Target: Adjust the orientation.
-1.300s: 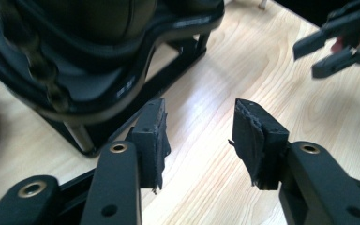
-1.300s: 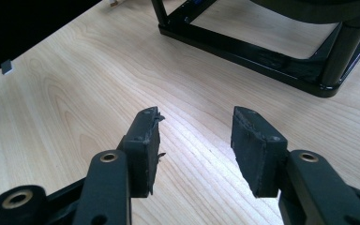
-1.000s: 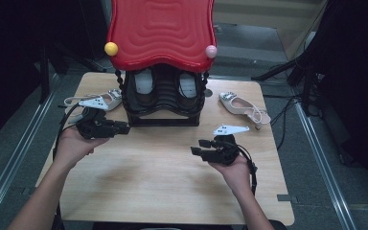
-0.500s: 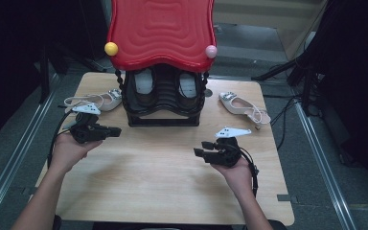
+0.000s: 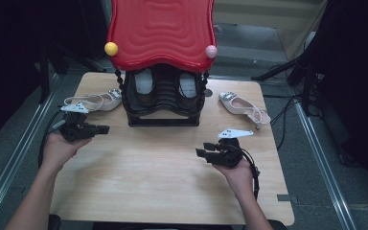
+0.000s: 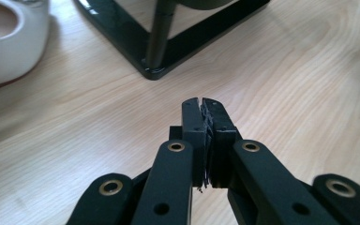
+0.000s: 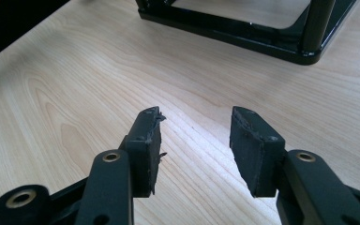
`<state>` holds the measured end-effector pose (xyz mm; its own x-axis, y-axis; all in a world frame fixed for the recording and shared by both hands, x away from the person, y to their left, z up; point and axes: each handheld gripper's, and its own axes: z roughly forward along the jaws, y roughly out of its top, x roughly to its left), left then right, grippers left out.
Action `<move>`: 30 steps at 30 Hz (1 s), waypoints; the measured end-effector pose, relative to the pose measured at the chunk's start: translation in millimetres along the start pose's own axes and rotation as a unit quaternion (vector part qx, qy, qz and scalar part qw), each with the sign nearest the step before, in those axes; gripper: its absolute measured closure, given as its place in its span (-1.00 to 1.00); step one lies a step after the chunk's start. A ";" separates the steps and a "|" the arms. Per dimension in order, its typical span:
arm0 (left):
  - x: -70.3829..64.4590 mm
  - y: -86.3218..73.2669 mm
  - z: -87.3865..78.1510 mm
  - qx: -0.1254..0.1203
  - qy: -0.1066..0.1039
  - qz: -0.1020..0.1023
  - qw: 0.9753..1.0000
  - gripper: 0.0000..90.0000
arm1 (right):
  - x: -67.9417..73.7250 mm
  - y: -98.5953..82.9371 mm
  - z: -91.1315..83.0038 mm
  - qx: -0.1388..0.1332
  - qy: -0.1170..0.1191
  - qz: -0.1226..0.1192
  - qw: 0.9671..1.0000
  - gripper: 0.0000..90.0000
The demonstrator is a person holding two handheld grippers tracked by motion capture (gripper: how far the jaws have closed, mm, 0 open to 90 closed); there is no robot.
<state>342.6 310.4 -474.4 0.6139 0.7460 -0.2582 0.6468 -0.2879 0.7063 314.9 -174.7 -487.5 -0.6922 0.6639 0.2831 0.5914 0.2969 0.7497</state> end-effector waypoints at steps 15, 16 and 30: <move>42.8 -14.5 -13.3 -0.003 0.034 -0.036 0.999 0.98 | -5.7 -1.8 3.0 0.006 -0.008 0.007 1.000 0.22; 46.0 -15.6 -14.0 -0.005 0.034 -0.042 0.999 0.98 | -6.6 -2.0 3.1 0.006 -0.009 0.008 1.000 0.22; 83.3 -32.3 -27.1 -0.008 0.077 -0.074 0.994 0.99 | -9.6 -2.6 3.6 0.009 -0.019 0.013 1.000 0.21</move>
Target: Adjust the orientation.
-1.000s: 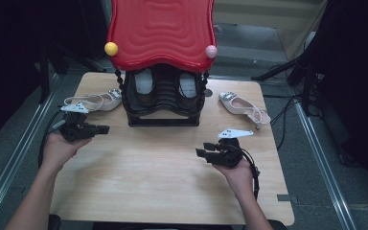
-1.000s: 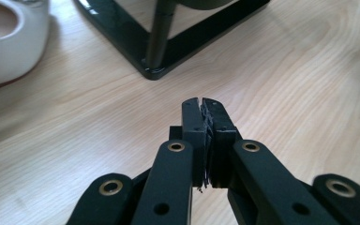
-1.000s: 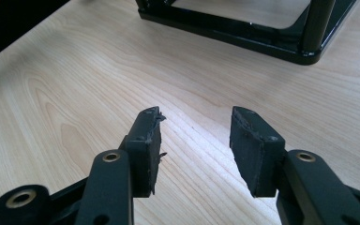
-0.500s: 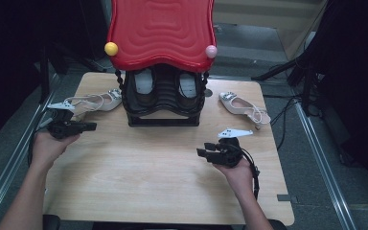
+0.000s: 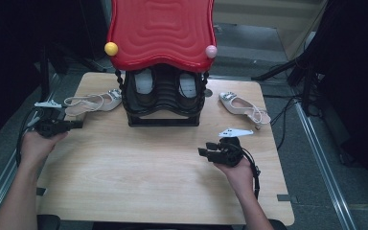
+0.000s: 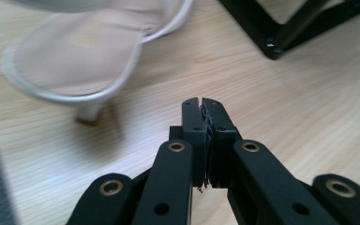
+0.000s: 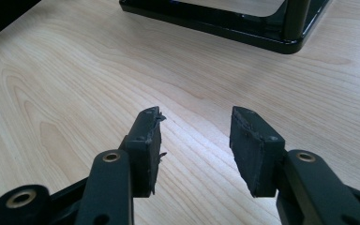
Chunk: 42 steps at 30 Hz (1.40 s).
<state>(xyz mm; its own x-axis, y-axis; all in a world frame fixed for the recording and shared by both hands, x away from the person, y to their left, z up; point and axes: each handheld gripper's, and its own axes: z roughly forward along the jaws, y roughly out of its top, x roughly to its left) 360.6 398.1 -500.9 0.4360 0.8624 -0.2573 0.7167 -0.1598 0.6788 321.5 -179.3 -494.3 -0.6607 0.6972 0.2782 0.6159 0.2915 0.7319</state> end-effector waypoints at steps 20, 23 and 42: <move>50.1 -0.5 16.5 0.004 0.055 -0.035 0.998 0.99 | -2.4 -5.7 -7.3 0.001 -0.017 0.009 1.000 0.20; 53.0 0.2 20.5 0.005 0.059 -0.039 0.997 1.00 | -2.8 -8.9 -10.2 -0.003 -0.021 0.013 1.000 0.20; 35.6 -1.6 26.1 0.015 0.023 -0.056 0.998 1.00 | -4.0 -11.8 -13.4 -0.005 -0.023 0.016 1.000 0.20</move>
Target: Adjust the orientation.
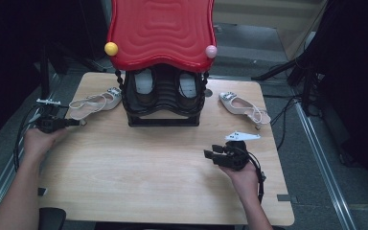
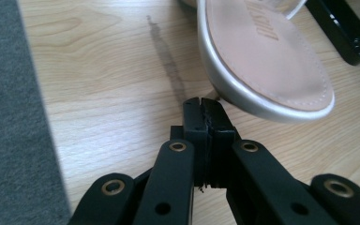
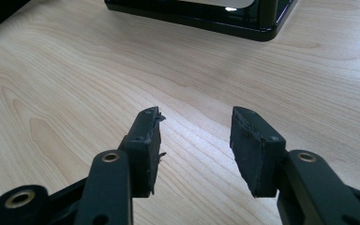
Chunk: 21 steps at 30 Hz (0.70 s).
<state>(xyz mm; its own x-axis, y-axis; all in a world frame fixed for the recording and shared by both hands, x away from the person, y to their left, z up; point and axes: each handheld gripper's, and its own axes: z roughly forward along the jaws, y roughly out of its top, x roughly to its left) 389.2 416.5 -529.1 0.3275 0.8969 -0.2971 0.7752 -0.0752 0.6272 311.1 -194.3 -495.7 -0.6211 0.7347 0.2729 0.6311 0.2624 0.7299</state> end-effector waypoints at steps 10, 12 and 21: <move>-28.5 1.0 6.4 0.003 -0.012 -0.023 1.000 0.97 | 0.4 3.3 2.8 0.000 0.002 -0.003 1.000 0.20; -33.9 1.6 7.9 0.008 -0.010 -0.033 0.999 0.95 | 0.8 4.1 3.8 0.000 0.004 -0.004 1.000 0.20; -52.3 5.4 12.4 0.009 -0.001 -0.046 0.999 0.82 | 3.4 7.6 8.9 0.007 0.005 -0.013 1.000 0.21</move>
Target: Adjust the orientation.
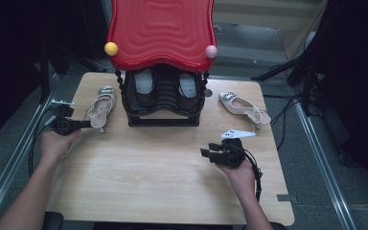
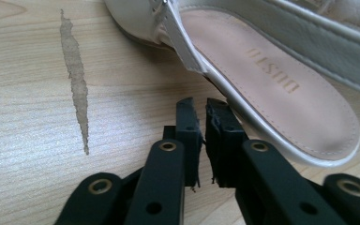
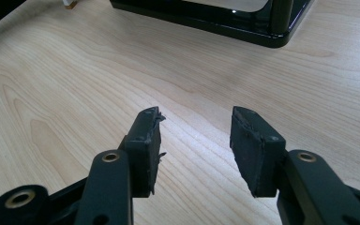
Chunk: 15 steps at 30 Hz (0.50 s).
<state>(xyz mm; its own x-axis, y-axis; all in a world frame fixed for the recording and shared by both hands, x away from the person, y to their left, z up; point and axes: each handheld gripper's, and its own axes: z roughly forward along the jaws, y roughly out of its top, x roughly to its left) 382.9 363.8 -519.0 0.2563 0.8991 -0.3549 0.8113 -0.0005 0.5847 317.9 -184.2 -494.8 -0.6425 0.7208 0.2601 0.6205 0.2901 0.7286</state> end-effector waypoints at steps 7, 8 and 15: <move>5.1 4.0 -7.9 -0.010 0.016 -0.011 1.000 0.51 | -0.5 0.0 0.3 0.000 -0.001 -0.001 1.000 0.21; 5.8 5.2 -9.7 -0.011 0.017 -0.010 1.000 0.48 | -0.3 0.0 0.3 0.001 -0.001 0.000 1.000 0.21; 5.7 12.7 -20.1 -0.020 0.032 -0.009 0.999 0.25 | -0.4 -0.1 0.9 0.002 -0.004 -0.001 1.000 0.21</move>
<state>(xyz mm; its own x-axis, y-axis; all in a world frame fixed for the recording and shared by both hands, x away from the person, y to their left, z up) 384.1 377.7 -499.0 0.2074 0.9249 -0.3187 0.7929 0.0318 0.6085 318.5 -184.0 -495.6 -0.6408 0.7246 0.2535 0.6208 0.2949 0.7264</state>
